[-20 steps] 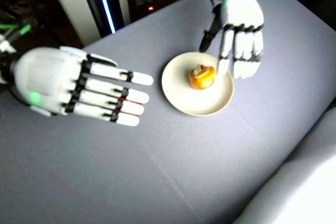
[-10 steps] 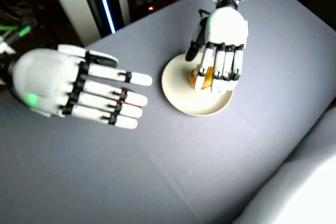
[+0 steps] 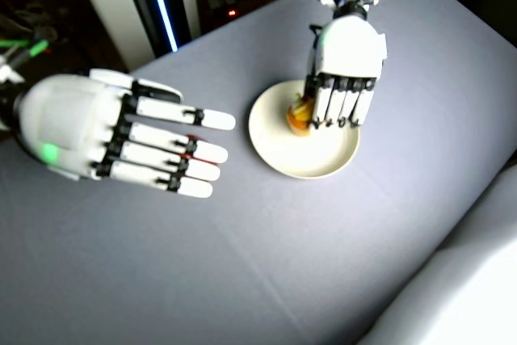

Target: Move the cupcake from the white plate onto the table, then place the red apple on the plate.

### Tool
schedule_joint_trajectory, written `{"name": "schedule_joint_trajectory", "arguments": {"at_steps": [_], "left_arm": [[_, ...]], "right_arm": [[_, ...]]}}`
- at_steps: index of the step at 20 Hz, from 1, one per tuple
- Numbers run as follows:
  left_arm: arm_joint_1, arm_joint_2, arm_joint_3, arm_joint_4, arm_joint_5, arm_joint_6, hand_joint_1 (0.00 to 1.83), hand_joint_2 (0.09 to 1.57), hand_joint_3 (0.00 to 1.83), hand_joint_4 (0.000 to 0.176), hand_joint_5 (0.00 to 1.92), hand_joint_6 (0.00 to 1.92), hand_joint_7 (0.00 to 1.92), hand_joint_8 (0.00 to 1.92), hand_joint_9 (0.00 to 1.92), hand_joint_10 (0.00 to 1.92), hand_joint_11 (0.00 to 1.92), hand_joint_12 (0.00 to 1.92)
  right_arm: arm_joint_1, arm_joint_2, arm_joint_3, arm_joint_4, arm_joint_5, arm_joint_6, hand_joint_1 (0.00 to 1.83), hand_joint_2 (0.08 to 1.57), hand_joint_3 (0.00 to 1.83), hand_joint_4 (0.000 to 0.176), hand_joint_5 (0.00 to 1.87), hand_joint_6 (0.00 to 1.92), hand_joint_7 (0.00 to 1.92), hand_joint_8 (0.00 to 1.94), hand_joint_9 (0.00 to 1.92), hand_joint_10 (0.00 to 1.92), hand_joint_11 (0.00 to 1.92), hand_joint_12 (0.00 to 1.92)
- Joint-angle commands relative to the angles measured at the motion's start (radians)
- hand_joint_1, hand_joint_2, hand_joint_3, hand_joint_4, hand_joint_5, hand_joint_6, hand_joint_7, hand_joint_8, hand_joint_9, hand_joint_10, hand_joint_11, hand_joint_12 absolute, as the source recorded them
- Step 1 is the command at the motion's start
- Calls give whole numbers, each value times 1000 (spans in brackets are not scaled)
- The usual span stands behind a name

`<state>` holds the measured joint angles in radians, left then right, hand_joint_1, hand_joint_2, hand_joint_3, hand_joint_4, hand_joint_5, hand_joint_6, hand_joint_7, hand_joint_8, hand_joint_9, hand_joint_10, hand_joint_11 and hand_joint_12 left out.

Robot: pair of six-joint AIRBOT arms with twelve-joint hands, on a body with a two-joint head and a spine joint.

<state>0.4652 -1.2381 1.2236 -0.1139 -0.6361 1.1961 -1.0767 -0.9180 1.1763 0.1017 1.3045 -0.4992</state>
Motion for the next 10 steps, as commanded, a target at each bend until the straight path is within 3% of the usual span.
{"name": "schedule_joint_trajectory", "arguments": {"at_steps": [1,2,3,4,6,7,8,9,10], "left_arm": [[-14,26,-7,-1,-175,4,1279,1070,3,0,1202,370,1023,1132,1011,788,779,1328],[-7,62,-29,-9,-215,4,1257,1059,8,0,1170,542,1051,989,994,601,654,1301],[2,87,-42,-14,-239,4,1268,1060,2,0,1198,437,1054,1035,991,608,594,1401],[17,120,-64,-23,-274,4,1270,1074,2,0,1149,485,1046,1079,999,690,617,1492],[71,199,-110,-46,-333,5,1270,1070,0,0,1144,496,1065,1047,1099,741,895,1455],[105,232,-133,-60,-352,7,1272,1063,0,0,1192,415,1061,1049,1050,717,778,1459],[152,267,-156,-85,-368,15,1362,1053,0,0,1197,426,1097,838,1010,1046,740,1267],[200,294,-177,-115,-373,24,1380,1066,0,0,1192,408,1059,905,963,1167,683,1278],[224,305,-184,-129,-371,25,1293,1067,1,0,1196,405,1040,1052,952,839,709,1278]], "right_arm": [[8,4,3,28,124,7,670,1143,0,127,167,4,146,1,197,4,109,194],[8,4,1,30,124,8,674,1142,0,124,168,3,149,2,205,6,118,201],[8,4,-1,31,124,8,676,1142,0,118,172,5,160,6,212,8,119,203],[8,4,-3,33,124,8,678,1141,0,125,171,4,160,5,213,8,117,204],[7,4,-7,34,124,8,680,1136,0,138,175,3,154,1,196,1,111,207],[6,4,-8,35,124,8,683,1139,0,131,173,2,153,1,188,0,102,205],[2,4,-9,37,124,8,684,1140,0,136,172,2,163,4,190,1,100,206],[-1,3,-9,39,124,8,676,1138,0,132,175,2,162,3,191,2,93,206],[-2,3,-9,41,124,8,675,1138,0,132,175,2,159,2,191,2,90,207]]}}
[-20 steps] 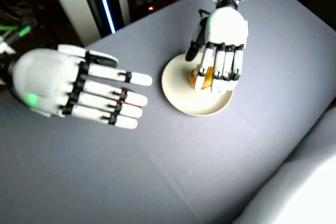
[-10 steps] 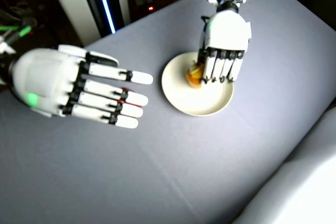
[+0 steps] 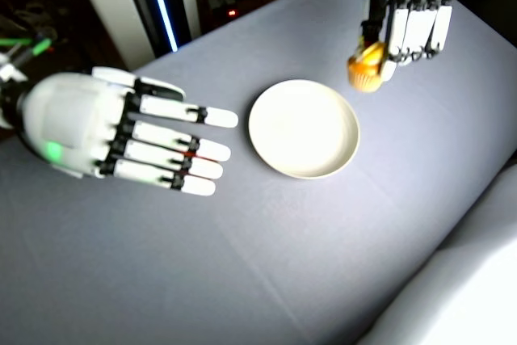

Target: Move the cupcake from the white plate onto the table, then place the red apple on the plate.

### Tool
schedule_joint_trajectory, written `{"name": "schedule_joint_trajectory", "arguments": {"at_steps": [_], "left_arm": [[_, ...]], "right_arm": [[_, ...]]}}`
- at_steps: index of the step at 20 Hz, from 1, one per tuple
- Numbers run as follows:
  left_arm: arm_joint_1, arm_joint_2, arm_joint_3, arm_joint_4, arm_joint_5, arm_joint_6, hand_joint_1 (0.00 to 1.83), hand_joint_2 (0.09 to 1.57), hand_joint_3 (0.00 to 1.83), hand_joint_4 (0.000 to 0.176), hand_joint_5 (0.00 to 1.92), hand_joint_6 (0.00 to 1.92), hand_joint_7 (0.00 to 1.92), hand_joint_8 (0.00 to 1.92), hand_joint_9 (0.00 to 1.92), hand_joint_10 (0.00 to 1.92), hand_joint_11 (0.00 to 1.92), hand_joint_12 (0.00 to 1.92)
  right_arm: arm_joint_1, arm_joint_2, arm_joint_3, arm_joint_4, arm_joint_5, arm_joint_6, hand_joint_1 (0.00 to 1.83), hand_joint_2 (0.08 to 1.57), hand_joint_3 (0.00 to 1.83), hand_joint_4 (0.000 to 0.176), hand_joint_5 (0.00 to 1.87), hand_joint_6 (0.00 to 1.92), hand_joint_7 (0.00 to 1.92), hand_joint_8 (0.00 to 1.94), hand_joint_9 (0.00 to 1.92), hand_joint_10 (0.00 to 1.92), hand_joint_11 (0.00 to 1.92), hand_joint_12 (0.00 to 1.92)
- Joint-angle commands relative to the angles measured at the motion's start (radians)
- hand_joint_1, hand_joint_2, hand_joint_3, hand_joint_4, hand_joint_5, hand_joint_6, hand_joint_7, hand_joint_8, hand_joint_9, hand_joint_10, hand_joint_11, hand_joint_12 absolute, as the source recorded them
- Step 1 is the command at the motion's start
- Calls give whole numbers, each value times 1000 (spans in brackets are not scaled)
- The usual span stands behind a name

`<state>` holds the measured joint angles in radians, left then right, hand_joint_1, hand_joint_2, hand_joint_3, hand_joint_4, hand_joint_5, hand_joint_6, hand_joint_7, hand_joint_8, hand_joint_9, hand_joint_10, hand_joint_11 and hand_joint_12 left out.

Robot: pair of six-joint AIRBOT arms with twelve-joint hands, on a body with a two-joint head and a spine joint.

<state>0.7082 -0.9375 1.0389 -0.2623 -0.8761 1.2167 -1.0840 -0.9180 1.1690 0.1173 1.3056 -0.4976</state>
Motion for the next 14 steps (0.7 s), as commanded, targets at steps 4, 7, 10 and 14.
{"name": "schedule_joint_trajectory", "arguments": {"at_steps": [4,7,10,14], "left_arm": [[80,1,-8,-54,-105,6,1359,1097,2,0,1120,507,955,1116,900,1189,639,1464],[119,-21,6,-101,-81,6,1282,1077,0,0,1216,319,1004,1173,970,966,784,1578],[131,-23,7,-124,-74,23,1273,1091,0,0,1065,575,1040,1119,785,1009,529,1631],[150,-3,-7,-148,-98,36,961,863,0,72,496,1,570,5,560,46,220,864]], "right_arm": [[3,0,-2,29,122,8,661,1136,1,143,155,2,175,0,191,3,12,394],[2,-1,-2,29,121,9,655,1136,0,155,154,0,216,5,197,2,0,425],[0,-1,-2,29,121,10,646,1134,0,148,155,0,203,3,197,1,0,456],[-3,-1,-2,30,121,15,650,1131,0,143,148,0,193,0,197,0,0,460]]}}
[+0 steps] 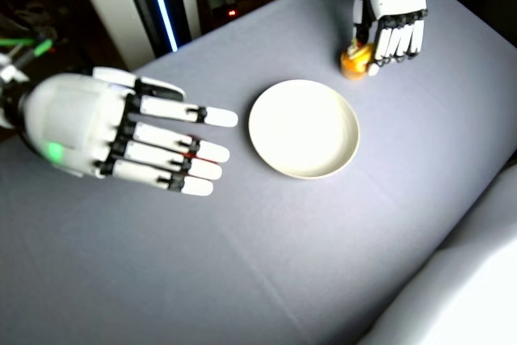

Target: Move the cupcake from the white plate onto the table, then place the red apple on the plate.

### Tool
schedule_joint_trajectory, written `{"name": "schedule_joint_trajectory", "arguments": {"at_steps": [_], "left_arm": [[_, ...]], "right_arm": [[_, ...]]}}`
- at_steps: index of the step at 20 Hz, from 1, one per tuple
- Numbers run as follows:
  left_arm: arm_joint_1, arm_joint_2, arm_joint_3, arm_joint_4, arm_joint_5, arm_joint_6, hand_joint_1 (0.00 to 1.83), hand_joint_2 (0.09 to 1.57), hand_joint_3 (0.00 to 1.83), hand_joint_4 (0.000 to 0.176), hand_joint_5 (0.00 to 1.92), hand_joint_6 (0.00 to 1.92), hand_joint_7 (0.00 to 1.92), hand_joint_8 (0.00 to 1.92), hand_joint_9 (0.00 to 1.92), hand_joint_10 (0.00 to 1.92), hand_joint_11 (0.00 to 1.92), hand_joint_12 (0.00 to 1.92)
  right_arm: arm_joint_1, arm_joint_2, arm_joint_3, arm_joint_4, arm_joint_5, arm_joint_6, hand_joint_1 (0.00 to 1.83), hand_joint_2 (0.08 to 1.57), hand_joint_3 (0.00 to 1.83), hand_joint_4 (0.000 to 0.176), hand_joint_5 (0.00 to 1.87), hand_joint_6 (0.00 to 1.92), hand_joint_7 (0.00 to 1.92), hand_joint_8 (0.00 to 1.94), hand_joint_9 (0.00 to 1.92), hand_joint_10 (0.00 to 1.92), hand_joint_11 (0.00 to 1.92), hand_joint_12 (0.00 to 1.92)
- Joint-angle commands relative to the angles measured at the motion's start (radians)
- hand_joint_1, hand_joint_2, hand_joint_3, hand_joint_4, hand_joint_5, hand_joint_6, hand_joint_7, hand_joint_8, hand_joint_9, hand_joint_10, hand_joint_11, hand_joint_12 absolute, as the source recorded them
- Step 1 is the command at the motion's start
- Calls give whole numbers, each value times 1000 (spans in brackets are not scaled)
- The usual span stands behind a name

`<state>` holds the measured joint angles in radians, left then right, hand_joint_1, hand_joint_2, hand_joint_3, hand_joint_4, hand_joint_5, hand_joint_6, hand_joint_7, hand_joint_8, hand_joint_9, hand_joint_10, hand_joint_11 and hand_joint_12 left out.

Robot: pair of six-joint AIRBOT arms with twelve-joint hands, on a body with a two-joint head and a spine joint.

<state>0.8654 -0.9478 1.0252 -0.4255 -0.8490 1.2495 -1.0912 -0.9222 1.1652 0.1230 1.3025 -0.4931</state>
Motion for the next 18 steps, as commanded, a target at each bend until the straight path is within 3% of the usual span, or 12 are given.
{"name": "schedule_joint_trajectory", "arguments": {"at_steps": [1,2,5,7,8,9,10,11,14,16,17,18], "left_arm": [[-3,17,-2,9,-138,12,909,859,0,108,386,0,453,0,434,8,74,852],[0,24,-8,8,-146,16,861,842,0,137,274,0,318,0,360,1,14,919],[17,58,-46,16,-204,20,829,807,0,156,100,0,114,0,214,0,0,797],[37,96,-93,38,-292,20,781,811,0,175,19,0,35,0,130,0,0,600],[42,109,-111,50,-324,20,734,796,0,176,3,0,6,0,61,0,0,548],[45,119,-128,65,-357,20,699,788,0,176,0,0,0,0,17,0,0,496],[45,121,-138,80,-375,20,665,784,0,176,0,0,0,0,3,0,0,486],[44,122,-147,94,-390,19,686,799,1,176,0,0,0,0,0,0,0,152],[47,125,-161,109,-419,19,656,815,7,176,0,0,0,0,0,0,0,5],[49,125,-161,106,-419,19,699,826,8,176,0,0,0,0,0,0,0,0],[51,125,-161,103,-416,19,713,831,8,176,0,0,0,0,0,0,0,0],[51,125,-161,101,-415,19,716,834,9,176,0,0,0,0,0,0,0,0]], "right_arm": [[4,4,2,24,124,13,647,1128,0,149,145,0,186,0,192,0,0,437],[4,5,2,24,124,15,646,1130,0,139,137,0,180,0,192,1,0,430],[3,16,2,4,108,20,678,1098,0,134,87,1,71,0,104,3,0,237],[3,25,10,-32,55,20,838,1053,0,109,80,0,40,0,36,0,0,103],[3,27,16,-50,28,20,838,1006,0,125,76,0,46,2,40,0,7,220],[6,27,26,-73,-13,33,795,939,14,166,53,0,27,0,41,0,1,377],[8,26,33,-95,-46,49,762,907,4,174,54,0,36,1,63,3,0,485],[12,26,39,-115,-79,57,860,820,2,176,52,0,18,0,100,4,0,770],[60,17,62,-186,-192,60,929,796,0,176,53,7,35,5,139,10,0,917],[89,-6,78,-216,-242,60,983,785,0,158,133,2,98,2,193,8,27,919],[98,-21,89,-221,-261,60,1033,829,2,116,265,6,204,7,315,18,103,958],[105,-32,98,-223,-277,60,1067,849,3,107,365,9,312,13,370,18,98,954]]}}
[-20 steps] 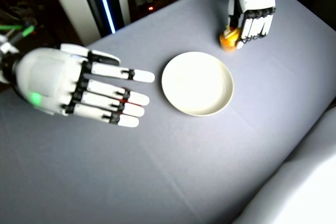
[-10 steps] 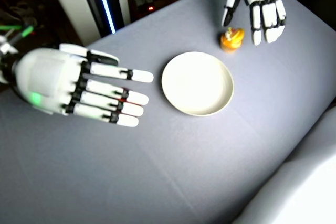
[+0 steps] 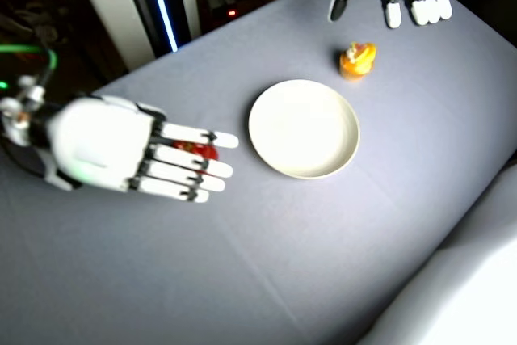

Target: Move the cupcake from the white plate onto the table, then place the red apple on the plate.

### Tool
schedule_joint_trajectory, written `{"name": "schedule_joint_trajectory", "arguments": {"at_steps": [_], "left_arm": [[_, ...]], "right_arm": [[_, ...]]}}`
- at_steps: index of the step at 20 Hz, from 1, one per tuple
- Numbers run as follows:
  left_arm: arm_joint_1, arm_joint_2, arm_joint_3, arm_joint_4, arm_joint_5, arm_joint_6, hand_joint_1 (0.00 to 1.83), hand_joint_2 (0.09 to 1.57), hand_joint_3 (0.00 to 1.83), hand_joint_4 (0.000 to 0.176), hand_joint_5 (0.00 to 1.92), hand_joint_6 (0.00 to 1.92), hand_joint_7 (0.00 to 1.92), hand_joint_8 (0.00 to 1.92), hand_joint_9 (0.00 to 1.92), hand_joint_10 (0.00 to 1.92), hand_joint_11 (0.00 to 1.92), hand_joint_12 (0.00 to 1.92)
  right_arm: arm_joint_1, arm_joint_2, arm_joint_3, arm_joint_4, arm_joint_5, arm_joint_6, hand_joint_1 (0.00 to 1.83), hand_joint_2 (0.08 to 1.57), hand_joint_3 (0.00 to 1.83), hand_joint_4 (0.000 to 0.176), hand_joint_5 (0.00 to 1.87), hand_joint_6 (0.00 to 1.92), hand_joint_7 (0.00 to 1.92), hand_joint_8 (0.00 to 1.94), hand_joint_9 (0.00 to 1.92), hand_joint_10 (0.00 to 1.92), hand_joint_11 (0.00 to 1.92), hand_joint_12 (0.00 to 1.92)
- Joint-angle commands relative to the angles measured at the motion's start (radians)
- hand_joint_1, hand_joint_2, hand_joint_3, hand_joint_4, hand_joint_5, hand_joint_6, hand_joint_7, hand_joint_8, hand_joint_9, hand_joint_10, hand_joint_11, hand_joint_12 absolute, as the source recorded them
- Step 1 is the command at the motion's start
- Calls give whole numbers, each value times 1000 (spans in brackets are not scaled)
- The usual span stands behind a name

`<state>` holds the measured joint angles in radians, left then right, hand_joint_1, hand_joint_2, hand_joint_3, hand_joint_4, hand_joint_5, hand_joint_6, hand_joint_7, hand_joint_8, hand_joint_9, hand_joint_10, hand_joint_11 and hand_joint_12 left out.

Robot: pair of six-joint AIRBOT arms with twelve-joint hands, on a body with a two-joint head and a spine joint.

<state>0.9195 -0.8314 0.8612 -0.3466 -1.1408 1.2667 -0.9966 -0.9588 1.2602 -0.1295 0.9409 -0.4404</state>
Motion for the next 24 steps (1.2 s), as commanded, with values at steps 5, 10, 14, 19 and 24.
{"name": "schedule_joint_trajectory", "arguments": {"at_steps": [5,10,14,19,24], "left_arm": [[-3,6,1,19,-126,2,752,849,9,176,27,9,0,0,0,0,0,0],[-1,7,-2,21,-132,2,810,875,13,176,47,11,0,0,0,0,0,0],[-1,6,-4,26,-137,-1,803,870,5,176,45,5,0,0,0,0,0,0],[0,8,-5,34,-142,-10,743,864,0,176,23,0,0,0,0,0,0,0],[-4,6,-7,46,-138,-10,657,800,0,173,10,3,0,0,0,0,0,0]], "right_arm": [[51,-28,37,31,57,14,1393,1041,0,0,1317,38,1081,743,1043,1127,807,1230],[170,-29,28,-25,154,15,1265,1170,2,0,1001,659,814,1470,780,1510,695,1728],[350,-128,65,-154,125,21,1297,1090,5,0,1130,430,1023,1157,979,1065,834,1308],[458,-336,197,-300,-55,123,1360,1068,3,0,1035,823,1154,725,955,1030,700,1156],[460,-395,249,-323,-159,125,1081,923,0,34,531,35,550,40,428,137,156,718]]}}
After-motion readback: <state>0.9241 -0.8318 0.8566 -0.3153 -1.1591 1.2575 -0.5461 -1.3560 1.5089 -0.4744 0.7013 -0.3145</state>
